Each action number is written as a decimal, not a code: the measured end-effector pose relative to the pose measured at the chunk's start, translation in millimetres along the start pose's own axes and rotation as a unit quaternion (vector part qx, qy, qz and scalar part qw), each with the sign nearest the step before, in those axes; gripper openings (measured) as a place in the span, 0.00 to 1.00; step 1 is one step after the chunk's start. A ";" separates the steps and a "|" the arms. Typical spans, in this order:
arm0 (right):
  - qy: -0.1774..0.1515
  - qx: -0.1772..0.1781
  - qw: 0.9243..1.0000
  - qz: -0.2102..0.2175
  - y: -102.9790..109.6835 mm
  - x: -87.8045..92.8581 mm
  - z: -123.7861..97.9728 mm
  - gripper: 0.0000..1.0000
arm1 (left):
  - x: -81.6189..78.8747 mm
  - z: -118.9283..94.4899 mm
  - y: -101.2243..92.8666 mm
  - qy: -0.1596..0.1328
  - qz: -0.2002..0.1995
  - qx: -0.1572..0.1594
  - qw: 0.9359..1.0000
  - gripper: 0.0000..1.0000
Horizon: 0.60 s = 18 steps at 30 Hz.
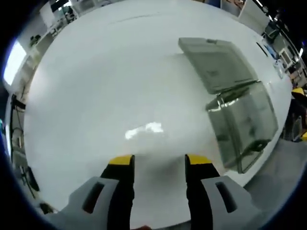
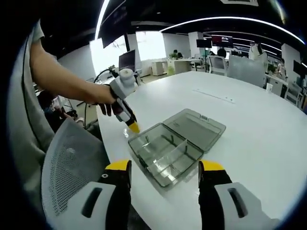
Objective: Insert the divider into the dual guide fixture by aligning both edges with the guide slots and pushing it downward to the bottom, including one-sided entry, uneven engagement, binding, and posture correction.
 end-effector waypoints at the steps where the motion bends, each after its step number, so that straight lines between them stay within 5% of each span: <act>1: 0.000 0.000 1.000 0.001 -0.5 0.5 -0.3 0.53 | 0.2 0.1 0.5 0.000 0.002 -0.002 1.000 0.41; 18: 0.001 0.001 1.000 0.004 -2.0 4.6 -1.0 0.53 | 3.3 6.3 6.6 0.025 -0.018 -0.014 0.999 0.40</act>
Point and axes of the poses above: the point that each gripper's makers call its tool centre point, and the gripper's own axes: z roughly forward along the fingers, y roughly to its left, x roughly out of its underside, the point moved 3 cm from there along -z, roughly backward along the fingers, and after that the axes turned 7 degrees about y, right-handed, at the moved point
